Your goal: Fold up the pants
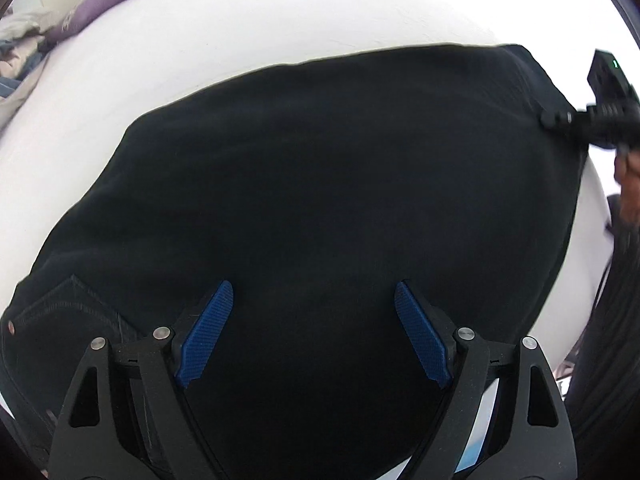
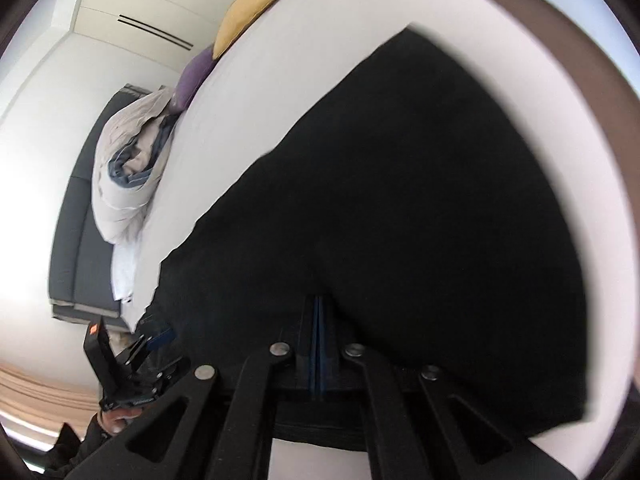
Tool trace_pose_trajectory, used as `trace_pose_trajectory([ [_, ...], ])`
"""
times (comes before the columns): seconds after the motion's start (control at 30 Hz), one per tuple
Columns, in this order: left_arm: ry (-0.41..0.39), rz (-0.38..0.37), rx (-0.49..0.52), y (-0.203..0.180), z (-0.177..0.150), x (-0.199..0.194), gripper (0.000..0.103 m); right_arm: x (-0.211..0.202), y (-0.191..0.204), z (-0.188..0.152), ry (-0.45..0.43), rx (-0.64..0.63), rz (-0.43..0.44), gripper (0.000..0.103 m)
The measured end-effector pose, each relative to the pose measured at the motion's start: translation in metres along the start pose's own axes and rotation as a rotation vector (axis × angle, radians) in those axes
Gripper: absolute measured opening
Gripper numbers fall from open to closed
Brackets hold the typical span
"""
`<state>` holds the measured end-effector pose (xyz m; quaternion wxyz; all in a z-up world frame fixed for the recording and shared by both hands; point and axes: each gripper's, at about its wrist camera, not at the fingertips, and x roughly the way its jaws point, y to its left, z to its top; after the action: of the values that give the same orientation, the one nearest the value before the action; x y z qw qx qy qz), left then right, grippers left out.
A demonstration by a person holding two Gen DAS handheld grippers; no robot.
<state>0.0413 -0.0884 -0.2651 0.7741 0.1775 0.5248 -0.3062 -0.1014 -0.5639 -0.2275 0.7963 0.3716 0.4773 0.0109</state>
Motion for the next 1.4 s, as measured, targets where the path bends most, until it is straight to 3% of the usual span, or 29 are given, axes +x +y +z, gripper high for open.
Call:
trace_pose_trajectory([
  [0.13,0.029,-0.031,0.018,-0.002,-0.031,-0.011,0.083,-0.043,-0.014,0.007,-0.081,0.010,-0.214,0.000],
  [0.2,0.050,-0.038,0.041,-0.006,-0.040,-0.019,0.083,-0.057,0.007,0.008,-0.130,-0.021,-0.237,0.008],
  [0.27,0.051,-0.054,0.048,-0.006,-0.039,-0.026,0.083,-0.055,0.040,0.008,-0.152,-0.077,-0.088,0.010],
  [0.33,-0.012,-0.063,0.033,0.003,-0.024,-0.036,0.083,-0.027,0.083,0.009,-0.106,-0.149,0.090,0.024],
  [0.37,-0.044,-0.060,0.020,0.006,-0.015,-0.039,0.083,-0.010,0.104,0.010,-0.076,-0.194,0.138,0.041],
  [0.4,-0.076,-0.057,0.009,0.007,-0.010,-0.043,0.083,0.013,0.128,0.013,-0.038,-0.244,0.200,0.047],
  [0.53,-0.158,-0.044,-0.063,0.023,0.034,-0.031,0.083,0.118,0.188,0.020,0.210,-0.271,0.304,0.048],
  [0.57,-0.145,-0.038,-0.083,0.030,0.043,-0.019,0.083,0.141,0.192,0.020,0.246,-0.280,0.270,0.048],
  [0.63,-0.071,-0.020,-0.120,0.041,0.047,0.007,0.081,0.166,0.182,0.018,0.261,-0.272,0.169,0.043],
  [0.67,-0.040,-0.027,-0.125,0.042,0.043,0.017,0.081,0.170,0.169,0.023,0.256,-0.216,0.196,0.023],
  [0.7,-0.052,-0.013,-0.092,0.037,0.037,0.019,0.081,0.167,0.152,0.028,0.250,-0.117,0.171,0.008],
  [0.8,-0.065,0.004,-0.080,0.026,0.018,0.015,0.081,0.128,0.092,0.039,0.083,0.041,0.160,0.000],
  [0.9,-0.066,0.003,-0.076,0.020,-0.001,0.009,0.082,0.084,0.038,0.049,-0.080,0.163,0.095,0.000],
  [0.97,-0.065,-0.005,-0.075,0.019,-0.004,-0.002,0.082,0.062,0.027,0.052,-0.151,0.200,0.033,0.000],
  [1.03,-0.113,-0.014,-0.091,0.024,0.003,-0.015,0.082,0.035,0.031,0.045,-0.183,0.195,0.017,0.012],
  [1.13,-0.144,-0.010,-0.109,0.035,0.029,-0.011,0.082,0.022,0.053,0.032,-0.147,0.159,0.266,0.033],
  [1.2,-0.136,-0.036,-0.139,0.044,0.044,0.004,0.082,0.037,0.079,0.012,-0.065,0.087,0.324,0.046],
  [1.27,-0.095,0.003,-0.150,0.049,0.049,0.025,0.082,0.054,0.081,-0.009,0.022,0.040,0.290,0.046],
  [1.3,-0.090,0.009,-0.141,0.048,0.046,0.030,0.083,0.062,0.073,-0.016,0.050,0.055,0.246,0.043],
  [1.33,-0.106,0.007,-0.142,0.047,0.042,0.030,0.083,0.065,0.055,-0.020,0.052,0.111,0.230,0.029],
  [1.37,-0.114,0.008,-0.144,0.046,0.037,0.028,0.083,0.058,0.034,-0.023,0.038,0.177,0.241,0.000],
  [1.4,-0.115,0.016,-0.142,0.045,0.031,0.024,0.083,0.049,0.013,-0.023,0.004,0.242,0.234,0.000],
])
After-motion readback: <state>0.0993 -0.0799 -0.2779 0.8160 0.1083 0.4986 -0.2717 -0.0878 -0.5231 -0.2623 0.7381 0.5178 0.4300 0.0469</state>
